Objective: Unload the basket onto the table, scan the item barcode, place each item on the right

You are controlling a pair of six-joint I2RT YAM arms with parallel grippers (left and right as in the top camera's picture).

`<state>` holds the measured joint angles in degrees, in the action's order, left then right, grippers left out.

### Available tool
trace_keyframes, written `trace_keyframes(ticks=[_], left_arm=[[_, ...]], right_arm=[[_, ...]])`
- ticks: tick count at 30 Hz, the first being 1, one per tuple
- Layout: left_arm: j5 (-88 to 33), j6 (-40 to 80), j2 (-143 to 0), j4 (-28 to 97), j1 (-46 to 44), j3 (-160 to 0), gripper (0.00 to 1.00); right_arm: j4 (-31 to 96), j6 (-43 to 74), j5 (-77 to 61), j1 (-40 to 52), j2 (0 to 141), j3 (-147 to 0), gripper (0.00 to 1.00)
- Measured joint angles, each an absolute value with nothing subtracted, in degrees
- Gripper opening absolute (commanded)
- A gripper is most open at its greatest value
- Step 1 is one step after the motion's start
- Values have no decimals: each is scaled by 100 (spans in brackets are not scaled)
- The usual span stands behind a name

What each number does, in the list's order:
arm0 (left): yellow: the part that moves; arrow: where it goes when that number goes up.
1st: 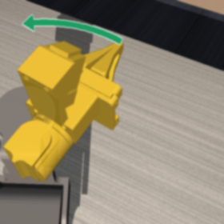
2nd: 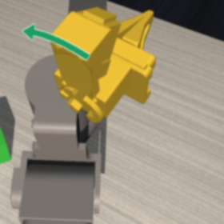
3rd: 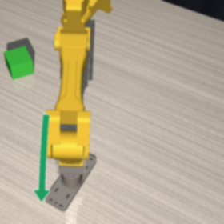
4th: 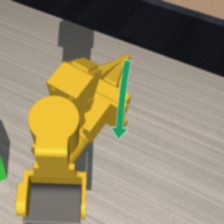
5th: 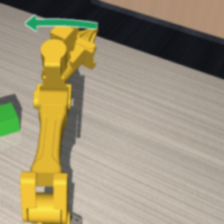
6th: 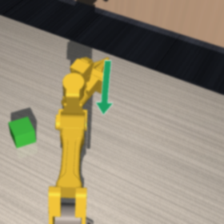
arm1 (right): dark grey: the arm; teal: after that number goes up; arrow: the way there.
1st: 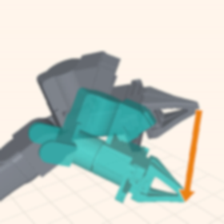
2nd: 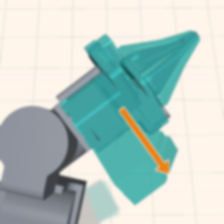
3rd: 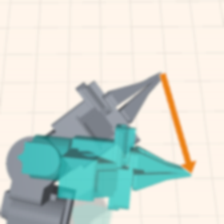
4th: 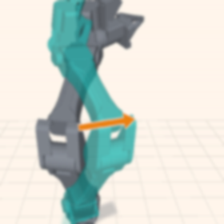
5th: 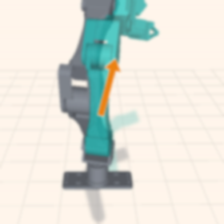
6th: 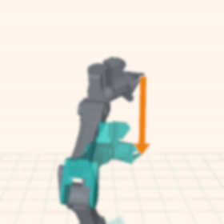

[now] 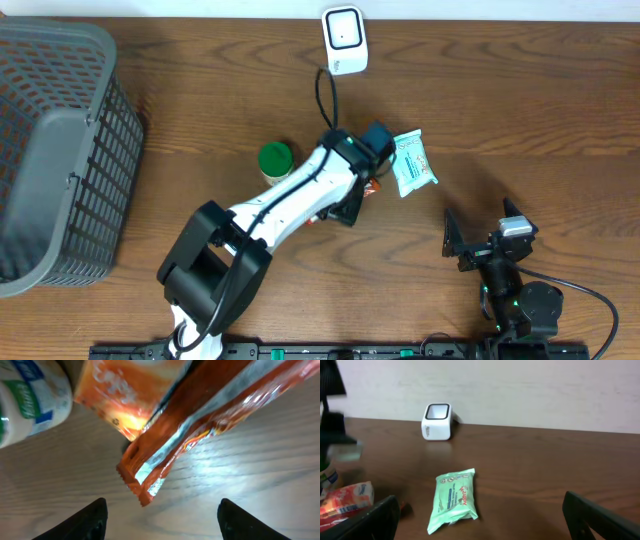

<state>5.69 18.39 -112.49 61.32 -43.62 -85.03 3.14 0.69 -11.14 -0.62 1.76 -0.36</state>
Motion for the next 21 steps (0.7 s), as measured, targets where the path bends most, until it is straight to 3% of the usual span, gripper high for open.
trace_keyframes(ticks=[14, 21], left_arm=[[792, 998, -11249, 5105, -4362, -7389, 71], [810, 655, -11249, 4624, -4362, -7387, 78]], right_arm=[[314, 67, -1114, -62, 176, -36, 99], [314, 69, -1114, -62, 176, -36, 99]])
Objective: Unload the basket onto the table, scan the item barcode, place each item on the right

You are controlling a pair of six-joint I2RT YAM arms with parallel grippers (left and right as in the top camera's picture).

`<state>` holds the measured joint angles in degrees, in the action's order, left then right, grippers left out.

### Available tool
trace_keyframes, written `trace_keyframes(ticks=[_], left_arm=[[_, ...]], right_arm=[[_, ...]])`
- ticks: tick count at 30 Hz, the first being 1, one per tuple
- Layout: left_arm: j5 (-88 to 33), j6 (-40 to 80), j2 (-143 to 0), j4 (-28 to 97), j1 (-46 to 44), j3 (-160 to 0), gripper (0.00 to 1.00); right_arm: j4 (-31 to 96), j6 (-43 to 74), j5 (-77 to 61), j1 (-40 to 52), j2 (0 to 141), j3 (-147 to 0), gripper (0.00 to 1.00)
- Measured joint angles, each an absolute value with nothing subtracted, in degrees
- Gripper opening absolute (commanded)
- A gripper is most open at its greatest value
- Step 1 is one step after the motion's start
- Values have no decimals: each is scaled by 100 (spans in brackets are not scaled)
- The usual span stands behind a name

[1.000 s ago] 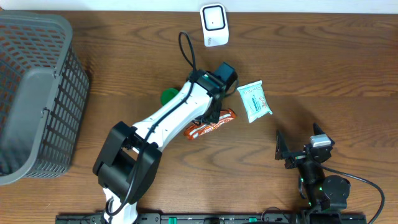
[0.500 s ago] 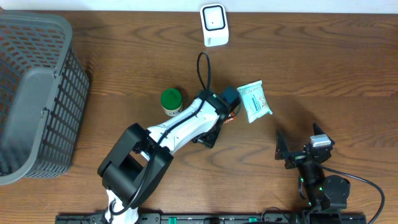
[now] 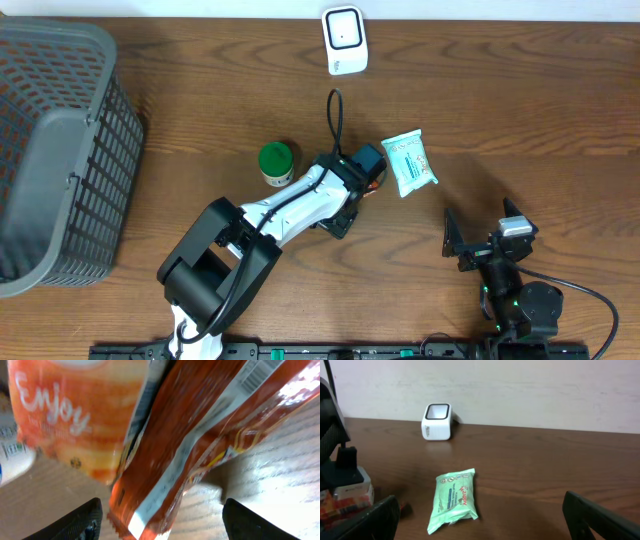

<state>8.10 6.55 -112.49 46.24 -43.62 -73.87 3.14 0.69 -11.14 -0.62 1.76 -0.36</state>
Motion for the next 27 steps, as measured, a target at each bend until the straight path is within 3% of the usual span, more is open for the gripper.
trace_keyframes(ticks=[1, 4, 5, 7, 18, 27], left_arm=[[810, 615, -11251, 4595, -4362, -7384, 73], [810, 580, -11314, 4591, -4362, -7384, 29], [821, 545, -11356, 4595, -4362, -7384, 19], [860, 515, -11430, 4609, -4362, -7384, 8], [816, 486, -11434, 4987, -4362, -7430, 7], [-421, 486, -11249, 5118, -4362, -7679, 7]], right_arm=[[316, 69, -1114, -62, 176, -36, 99], [314, 69, -1114, -62, 176, -36, 99], [314, 69, -1114, -62, 176, -36, 99], [314, 69, -1114, -62, 176, -36, 99], [314, 69, -1114, -62, 176, -36, 99], [316, 69, -1114, -62, 176, -36, 99]])
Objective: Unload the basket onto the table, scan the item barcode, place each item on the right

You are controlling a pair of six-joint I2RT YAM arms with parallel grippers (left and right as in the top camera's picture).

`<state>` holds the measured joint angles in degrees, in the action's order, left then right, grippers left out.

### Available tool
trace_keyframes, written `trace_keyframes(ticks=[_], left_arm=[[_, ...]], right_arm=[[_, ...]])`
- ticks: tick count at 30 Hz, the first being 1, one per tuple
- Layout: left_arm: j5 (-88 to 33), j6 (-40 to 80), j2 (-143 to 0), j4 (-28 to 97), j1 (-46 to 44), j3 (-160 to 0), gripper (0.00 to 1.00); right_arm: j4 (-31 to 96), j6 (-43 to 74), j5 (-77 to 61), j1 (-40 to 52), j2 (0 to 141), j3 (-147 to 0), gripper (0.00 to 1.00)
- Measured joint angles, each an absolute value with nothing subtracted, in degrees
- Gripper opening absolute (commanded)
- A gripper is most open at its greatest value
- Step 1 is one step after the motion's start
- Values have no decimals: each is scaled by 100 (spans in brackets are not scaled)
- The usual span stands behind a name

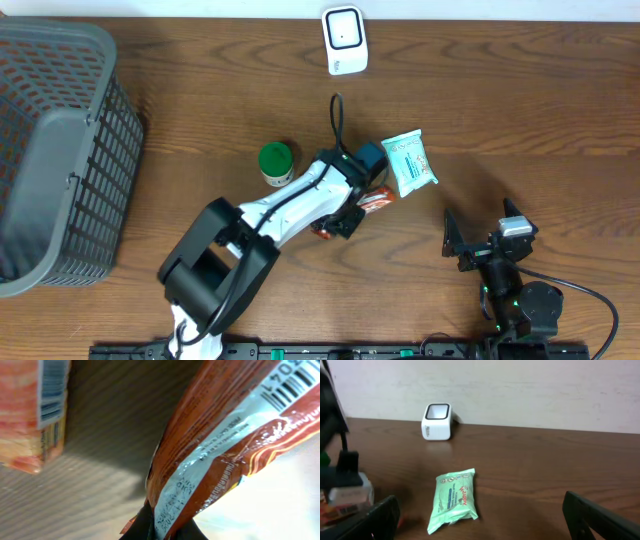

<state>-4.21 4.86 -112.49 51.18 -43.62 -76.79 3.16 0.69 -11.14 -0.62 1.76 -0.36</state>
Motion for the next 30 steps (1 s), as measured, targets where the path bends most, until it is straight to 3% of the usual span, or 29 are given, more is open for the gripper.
trace_keyframes(ticks=[17, 30], left_arm=[[-2349, 613, -10694, 5054, -3966, -7850, 7], [-1205, 2383, -10694, 4254, -3542, -7850, 7]], right_arm=[[314, 69, -1114, -62, 176, -36, 99], [316, 69, -1114, -62, 176, -36, 99]])
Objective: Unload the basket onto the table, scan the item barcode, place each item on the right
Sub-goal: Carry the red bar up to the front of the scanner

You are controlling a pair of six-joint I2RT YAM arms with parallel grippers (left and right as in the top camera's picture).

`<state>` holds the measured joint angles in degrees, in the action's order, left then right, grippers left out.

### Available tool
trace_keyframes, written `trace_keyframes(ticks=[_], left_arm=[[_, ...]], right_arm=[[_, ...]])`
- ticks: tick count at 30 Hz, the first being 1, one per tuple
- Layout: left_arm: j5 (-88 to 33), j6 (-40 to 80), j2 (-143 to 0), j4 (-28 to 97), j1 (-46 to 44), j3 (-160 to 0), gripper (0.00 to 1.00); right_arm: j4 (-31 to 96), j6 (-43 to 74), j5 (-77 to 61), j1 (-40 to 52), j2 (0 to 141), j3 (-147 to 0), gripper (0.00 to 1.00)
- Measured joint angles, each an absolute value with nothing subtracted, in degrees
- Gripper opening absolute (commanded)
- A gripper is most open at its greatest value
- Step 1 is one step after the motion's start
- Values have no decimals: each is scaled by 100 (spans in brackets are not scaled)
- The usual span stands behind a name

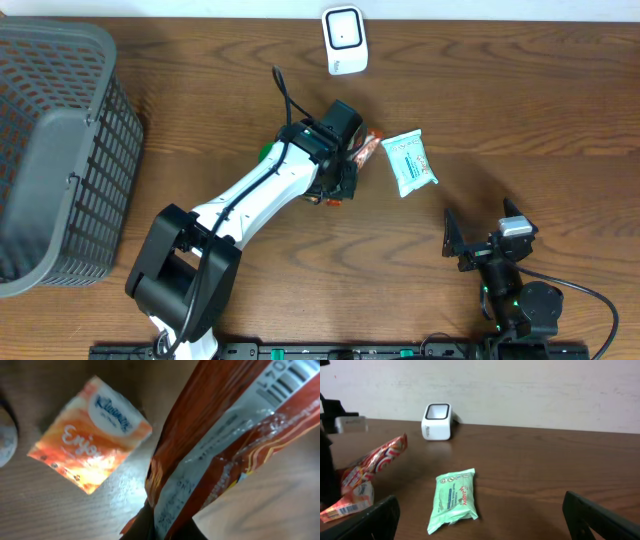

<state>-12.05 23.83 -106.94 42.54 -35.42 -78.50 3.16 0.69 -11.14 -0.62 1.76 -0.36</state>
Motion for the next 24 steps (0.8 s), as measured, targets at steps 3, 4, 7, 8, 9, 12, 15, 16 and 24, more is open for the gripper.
trace_keyframes(ticks=[3, 4, 7, 8, 9, 12, 15, 16, 24], left_arm=[[-1122, 2783, -10694, 4036, -3542, -7850, 8], [-1111, 2869, -10694, 3981, -3542, -7850, 7], [-1059, 3028, -10694, 3948, -3542, -7850, 7], [-1052, 3072, -10694, 3948, -3542, -7850, 7], [-1050, 3100, -10694, 3948, -3542, -7850, 8], [-1033, 3170, -10694, 3955, -3542, -7850, 7], [-1033, 3284, -10694, 3953, -3542, -7850, 7], [-1037, 3326, -10694, 3951, -3542, -7850, 7], [-2545, 3109, -10694, 3124, -3367, -7850, 7]], right_arm=[[314, 89, -1153, -62, 176, -36, 99], [314, 110, -1170, -62, 176, -36, 99], [311, 193, -1203, -62, 176, -36, 99], [311, 215, -1214, -62, 176, -36, 99], [309, 242, -1229, -62, 176, -36, 99], [309, 392, -1260, -62, 176, -36, 99], [307, 589, -1264, -62, 176, -36, 99], [309, 650, -1264, -62, 176, -36, 99], [303, 897, -1286, -62, 178, -36, 99]])
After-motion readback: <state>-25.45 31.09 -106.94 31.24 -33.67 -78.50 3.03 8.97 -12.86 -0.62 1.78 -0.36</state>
